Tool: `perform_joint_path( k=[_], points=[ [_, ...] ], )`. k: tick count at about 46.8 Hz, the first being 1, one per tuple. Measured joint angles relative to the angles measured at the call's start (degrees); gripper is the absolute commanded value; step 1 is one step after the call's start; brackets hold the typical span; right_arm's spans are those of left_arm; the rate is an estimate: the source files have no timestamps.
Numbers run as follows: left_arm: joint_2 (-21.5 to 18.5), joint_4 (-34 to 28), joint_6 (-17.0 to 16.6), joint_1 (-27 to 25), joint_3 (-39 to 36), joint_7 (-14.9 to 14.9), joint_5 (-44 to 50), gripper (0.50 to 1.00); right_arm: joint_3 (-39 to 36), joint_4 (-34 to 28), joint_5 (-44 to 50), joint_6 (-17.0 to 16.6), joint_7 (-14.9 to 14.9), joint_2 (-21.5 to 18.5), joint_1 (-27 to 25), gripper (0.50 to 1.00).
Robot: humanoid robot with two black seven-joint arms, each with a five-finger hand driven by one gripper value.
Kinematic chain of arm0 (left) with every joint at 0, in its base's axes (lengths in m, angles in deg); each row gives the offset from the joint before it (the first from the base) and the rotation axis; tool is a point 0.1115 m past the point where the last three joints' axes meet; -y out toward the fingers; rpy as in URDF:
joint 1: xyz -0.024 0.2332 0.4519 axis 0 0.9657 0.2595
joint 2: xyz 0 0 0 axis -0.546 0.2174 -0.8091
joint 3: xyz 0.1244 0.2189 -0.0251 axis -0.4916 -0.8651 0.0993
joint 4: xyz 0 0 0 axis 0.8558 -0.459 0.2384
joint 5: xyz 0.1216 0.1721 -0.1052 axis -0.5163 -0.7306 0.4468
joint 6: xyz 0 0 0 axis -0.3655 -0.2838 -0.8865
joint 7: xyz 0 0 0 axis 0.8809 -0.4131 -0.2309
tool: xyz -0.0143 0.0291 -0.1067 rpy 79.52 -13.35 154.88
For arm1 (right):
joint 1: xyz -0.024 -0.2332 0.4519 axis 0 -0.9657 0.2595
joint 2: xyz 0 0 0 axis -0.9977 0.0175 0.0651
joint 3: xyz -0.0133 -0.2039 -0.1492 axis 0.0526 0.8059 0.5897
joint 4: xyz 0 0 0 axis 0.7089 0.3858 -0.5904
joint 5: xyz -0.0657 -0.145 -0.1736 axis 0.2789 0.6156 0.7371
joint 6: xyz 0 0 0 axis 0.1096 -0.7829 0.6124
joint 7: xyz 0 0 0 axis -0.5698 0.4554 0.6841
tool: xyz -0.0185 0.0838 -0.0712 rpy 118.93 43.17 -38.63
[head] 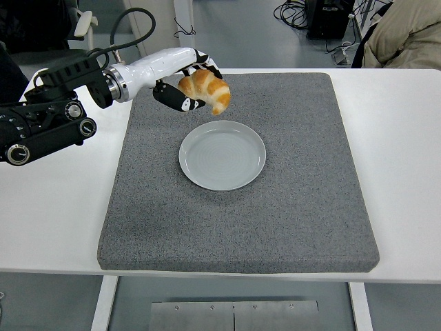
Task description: Place the bread on the plate
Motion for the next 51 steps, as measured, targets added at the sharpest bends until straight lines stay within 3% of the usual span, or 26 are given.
perform_joint_path(
  k=[21, 51],
  points=[
    [4.98, 0.75, -0.58, 0.60, -0.56, -0.88, -0.38, 0.500, -0.01, 0.01, 0.00, 0.00, 0.00, 0.00, -0.02, 1.000],
    [12.77, 10.56, -0.69, 3.47, -3.67, -0.69, -0.38, 0.500, 0.02, 0.00, 0.00, 0.00, 0.00, 0.00, -0.02, 1.000]
  ],
)
